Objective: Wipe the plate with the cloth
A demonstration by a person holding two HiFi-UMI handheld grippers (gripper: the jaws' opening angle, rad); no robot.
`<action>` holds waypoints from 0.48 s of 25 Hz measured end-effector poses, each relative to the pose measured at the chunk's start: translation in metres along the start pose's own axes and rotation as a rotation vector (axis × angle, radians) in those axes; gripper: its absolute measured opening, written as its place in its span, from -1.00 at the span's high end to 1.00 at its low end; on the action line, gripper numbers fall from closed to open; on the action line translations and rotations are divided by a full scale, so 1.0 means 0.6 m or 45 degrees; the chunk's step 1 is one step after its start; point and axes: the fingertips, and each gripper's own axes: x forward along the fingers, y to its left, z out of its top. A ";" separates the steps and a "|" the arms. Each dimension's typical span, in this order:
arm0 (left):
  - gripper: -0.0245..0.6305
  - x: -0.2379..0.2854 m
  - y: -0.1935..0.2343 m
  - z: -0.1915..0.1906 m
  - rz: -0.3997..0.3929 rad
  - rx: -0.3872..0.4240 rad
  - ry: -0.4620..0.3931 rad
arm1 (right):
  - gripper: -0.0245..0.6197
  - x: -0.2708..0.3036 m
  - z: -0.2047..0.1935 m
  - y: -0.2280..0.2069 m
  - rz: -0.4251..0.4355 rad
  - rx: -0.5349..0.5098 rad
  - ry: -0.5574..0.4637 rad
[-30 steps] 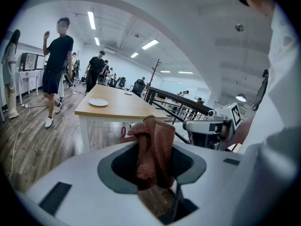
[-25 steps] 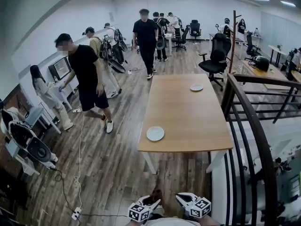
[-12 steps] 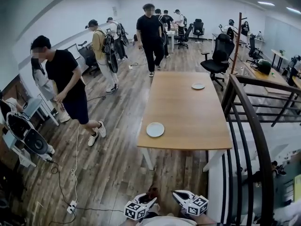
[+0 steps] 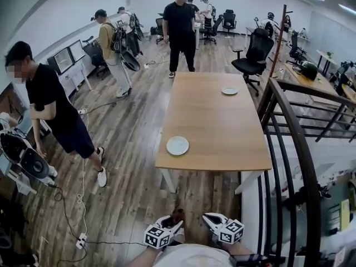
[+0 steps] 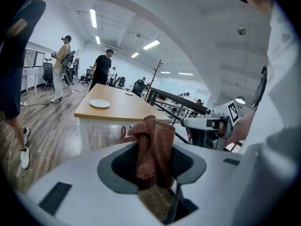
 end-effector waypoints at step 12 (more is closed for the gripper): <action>0.41 0.079 0.107 0.081 -0.090 0.033 0.012 | 0.88 0.083 0.065 -0.085 -0.106 0.011 0.021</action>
